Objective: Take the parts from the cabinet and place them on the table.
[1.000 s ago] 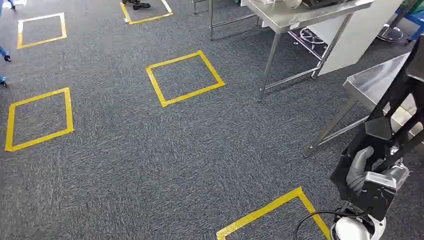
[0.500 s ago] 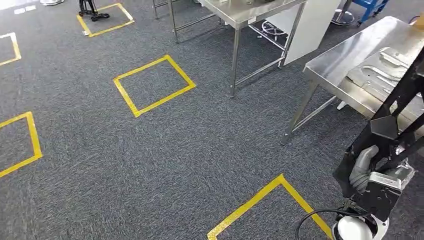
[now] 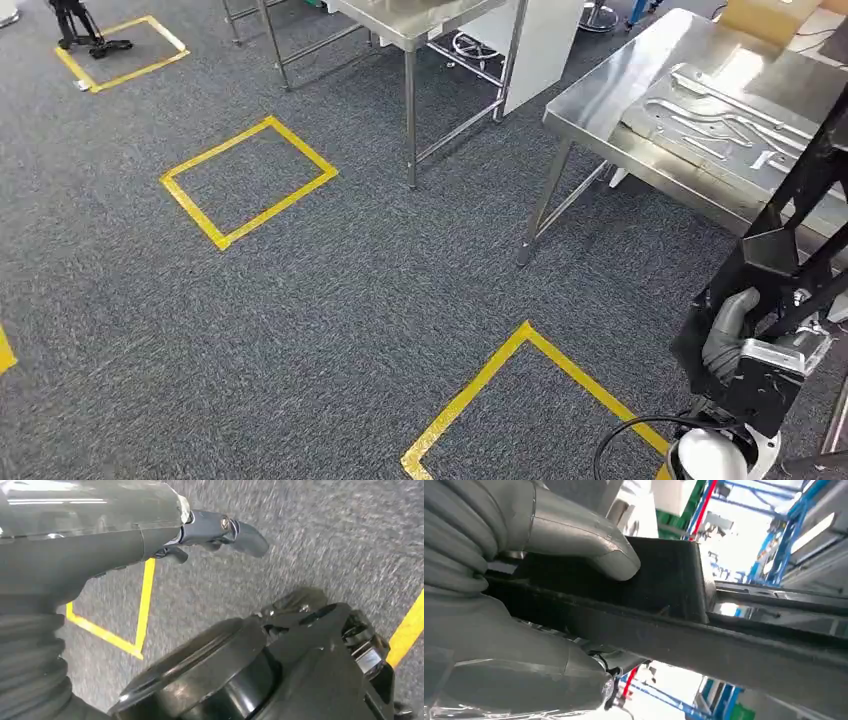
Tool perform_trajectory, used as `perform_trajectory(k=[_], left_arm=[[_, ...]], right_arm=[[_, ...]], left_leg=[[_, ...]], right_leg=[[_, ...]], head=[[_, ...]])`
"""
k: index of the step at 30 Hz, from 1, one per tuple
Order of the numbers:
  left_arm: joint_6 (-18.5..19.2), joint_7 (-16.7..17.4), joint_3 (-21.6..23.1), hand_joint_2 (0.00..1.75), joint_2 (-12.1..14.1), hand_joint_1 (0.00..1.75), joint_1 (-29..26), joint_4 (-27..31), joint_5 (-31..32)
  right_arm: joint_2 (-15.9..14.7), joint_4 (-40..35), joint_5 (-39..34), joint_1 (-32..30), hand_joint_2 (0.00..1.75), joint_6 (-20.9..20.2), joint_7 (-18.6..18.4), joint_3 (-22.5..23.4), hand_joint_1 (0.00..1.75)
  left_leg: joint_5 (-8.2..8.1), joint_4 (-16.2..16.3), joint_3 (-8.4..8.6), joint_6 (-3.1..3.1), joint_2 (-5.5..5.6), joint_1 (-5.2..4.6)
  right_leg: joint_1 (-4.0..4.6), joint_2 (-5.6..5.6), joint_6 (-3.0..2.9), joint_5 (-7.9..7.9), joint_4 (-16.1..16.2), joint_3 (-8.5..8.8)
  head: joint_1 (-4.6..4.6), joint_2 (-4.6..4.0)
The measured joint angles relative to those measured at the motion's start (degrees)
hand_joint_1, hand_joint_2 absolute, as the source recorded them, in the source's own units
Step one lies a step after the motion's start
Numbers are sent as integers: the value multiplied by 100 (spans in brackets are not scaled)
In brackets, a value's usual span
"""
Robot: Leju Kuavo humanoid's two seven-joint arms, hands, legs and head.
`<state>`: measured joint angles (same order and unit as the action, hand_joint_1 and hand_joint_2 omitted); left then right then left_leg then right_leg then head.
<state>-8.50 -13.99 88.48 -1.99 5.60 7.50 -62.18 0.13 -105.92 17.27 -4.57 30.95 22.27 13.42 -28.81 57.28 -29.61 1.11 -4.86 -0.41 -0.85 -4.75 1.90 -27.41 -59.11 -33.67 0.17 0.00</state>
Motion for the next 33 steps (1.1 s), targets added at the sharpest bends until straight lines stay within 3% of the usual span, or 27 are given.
perform_trajectory(k=[1,4,5,6,7,9,10,11,12,13,14,15,16,18,20,21,22,23,24,25,26,27,29,30,31,32,33], left_arm=[[0,2,0,175,-2,0,4,0,2],[-2,24,0,175,2,0,35,0,57],[-7,35,0,175,9,0,47,0,90],[-5,44,0,175,13,0,53,0,94],[-4,46,0,175,9,0,48,0,96],[0,44,0,175,11,0,45,0,92],[11,42,-2,175,15,0,61,0,85],[20,44,-2,175,20,0,76,0,85],[24,57,-2,175,24,0,76,0,85],[24,81,-2,175,24,0,75,0,83],[24,96,-2,175,24,0,72,0,83],[26,131,-2,175,24,0,60,0,83],[24,151,-2,175,24,0,46,0,83],[20,181,-2,175,24,0,57,0,50],[9,181,-2,175,20,0,57,0,44],[5,184,-2,175,17,0,61,0,44],[-7,179,-2,175,15,0,56,0,44],[-7,181,-2,175,15,0,45,0,44],[-7,181,-2,175,15,0,31,0,44],[-7,181,-2,175,15,0,22,0,39],[-7,181,-2,175,17,0,20,0,39],[-7,181,-2,175,15,0,21,0,39],[-7,181,0,175,15,0,28,0,42],[-7,181,0,175,11,0,31,0,50],[-7,184,0,175,13,0,33,0,55],[-7,184,0,175,13,0,34,0,77],[-4,170,0,175,13,0,32,0,107]], right_arm=[[-2,9,-2,21,175,-7,-9,0,175],[-35,20,-11,28,175,-18,-35,13,175],[-44,22,-11,36,175,-20,-46,20,175],[-48,22,-11,53,175,-26,-50,20,175],[-50,26,-11,94,175,-26,-59,20,175],[-50,46,-11,134,175,-28,-59,20,175],[-55,55,-11,136,175,-28,-61,20,175],[-57,68,-9,137,175,-31,-61,20,175],[-59,79,2,146,175,-31,-63,20,175],[-59,83,11,157,175,-31,-74,20,175],[-61,85,20,176,175,-31,-77,20,175],[-61,85,24,208,175,-24,-87,20,175],[-65,92,26,247,175,-20,-103,20,175],[-83,101,42,289,175,-18,-142,20,175],[-124,111,59,296,175,-9,-181,20,175],[-140,122,67,297,175,-9,-190,20,175],[-177,131,79,354,175,-7,-212,20,175],[-181,140,92,405,175,-9,-227,20,175],[-184,157,96,423,175,-9,-238,20,175],[-186,175,96,420,175,-9,-247,20,175],[-186,197,96,418,175,-7,-249,20,175],[-188,216,96,419,175,-9,-251,20,175],[-195,227,105,424,175,-9,-256,20,175],[-212,227,114,437,175,-7,-256,20,175],[-219,229,118,459,175,-7,-258,20,175],[-219,236,120,482,175,-7,-264,20,175],[-221,236,129,479,175,7,-269,20,175]], left_leg=[[-33,36,-6,-36,-44,-44],[-45,8,28,-85,-193,-48],[-89,39,23,-142,-147,-43],[-199,171,-23,-189,171,-8],[-403,473,-154,-205,357,7],[-837,1375,-566,-224,441,15],[-941,1724,-723,-229,442,14],[-885,1835,-767,-224,445,15],[-674,1619,-666,-212,451,16],[-431,1248,-496,-195,466,19],[-137,719,-265,-173,563,32],[23,270,-100,-152,797,55],[-27,183,-75,-135,1060,64],[-45,119,-65,-98,949,41],[16,49,-53,4,822,64],[60,3,-37,54,735,74],[77,-22,-40,93,666,58],[79,-21,-54,98,586,47],[78,-19,-62,100,503,35],[76,-17,-72,103,420,29],[75,-13,-79,102,346,24],[73,-13,-76,101,269,23],[51,-9,-55,80,142,23],[32,0,-32,54,90,13],[15,4,-25,29,47,-12],[-12,23,-23,-5,-2,-52],[-16,20,-16,-21,-65,-52]], right_leg=[[34,9,-63,35,28,-5],[51,212,-126,35,8,-47],[-2,279,-176,65,49,-32],[-13,328,-195,76,56,-33],[-18,379,-237,85,54,-44],[-11,500,-264,95,51,-62],[-7,564,-266,98,46,-65],[-8,640,-266,98,39,-60],[-10,725,-265,98,32,-53],[-13,804,-261,100,25,-47],[-16,885,-251,102,17,-42],[-22,957,-232,106,10,-52],[11,1018,-179,122,-21,-94],[-46,1159,-88,182,-10,-184],[-43,1273,6,234,37,-217],[-49,970,8,176,-36,-229],[-15,649,22,5,-240,-334],[-16,541,43,-219,-615,-508],[-27,510,58,-449,-1104,-725],[-33,508,69,-603,-1513,-908],[-41,506,78,-631,-1721,-995],[-48,499,84,-505,-1622,-930],[-44,412,73,-67,-805,-454],[-30,199,46,150,-222,-113],[26,-133,13,49,41,9],[53,-29,-50,89,61,-11],[62,39,-67,80,50,-31]], head=[[-11,0],[-15,0],[-13,0],[-20,0],[-22,0],[-22,0],[-22,0],[-22,0],[-24,0],[-22,0],[-24,0],[-22,0],[-20,0],[-15,0],[-17,0],[-15,0],[11,0],[7,0],[9,0],[7,0],[7,0],[7,0],[9,0],[7,0],[9,0],[0,0],[-2,0]])
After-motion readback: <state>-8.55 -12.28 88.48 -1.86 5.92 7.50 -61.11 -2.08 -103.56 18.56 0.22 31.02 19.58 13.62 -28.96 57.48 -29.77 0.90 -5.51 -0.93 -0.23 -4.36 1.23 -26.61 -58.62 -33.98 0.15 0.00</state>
